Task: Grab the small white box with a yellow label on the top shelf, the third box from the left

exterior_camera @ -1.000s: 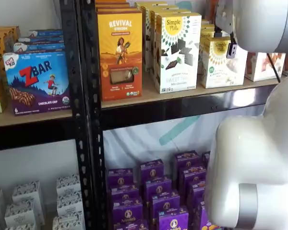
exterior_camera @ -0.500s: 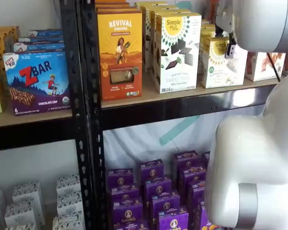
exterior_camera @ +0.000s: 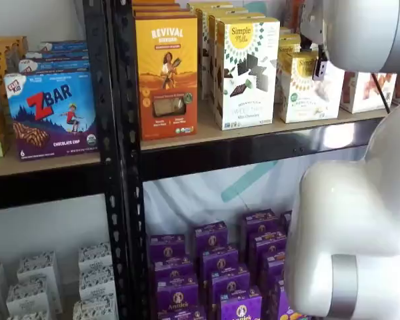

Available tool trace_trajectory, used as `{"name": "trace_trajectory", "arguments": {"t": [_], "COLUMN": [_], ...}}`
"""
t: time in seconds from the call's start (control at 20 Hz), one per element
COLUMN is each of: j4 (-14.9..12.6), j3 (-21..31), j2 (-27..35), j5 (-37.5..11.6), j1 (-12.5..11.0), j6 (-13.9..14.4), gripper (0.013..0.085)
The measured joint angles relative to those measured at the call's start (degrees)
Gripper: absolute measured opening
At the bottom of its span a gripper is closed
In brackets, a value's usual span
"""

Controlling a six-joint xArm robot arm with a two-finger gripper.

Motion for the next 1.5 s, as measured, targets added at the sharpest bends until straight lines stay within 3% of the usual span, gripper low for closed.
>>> {"name": "trace_trajectory", "arguments": {"t": [0.15,0.35,0.55,1.0,1.5], "j4": [-0.2,-0.31,0.01,1.08,2.23], "j3": [-0.07,0.23,0.37,-0.51,3.44], "j2": [-0.05,-0.25,-0.32,-0.53,-6.82], "j5": [0.05,-0.36,-0.55,1.77,4.47], "j1": [0.16,0.29,0.24,-0.39,-2.14], "j6": [0.13,0.22,0.2,-0.09,-1.33], "gripper": [0.049,0.049,0.037,0.037,0.037]}}
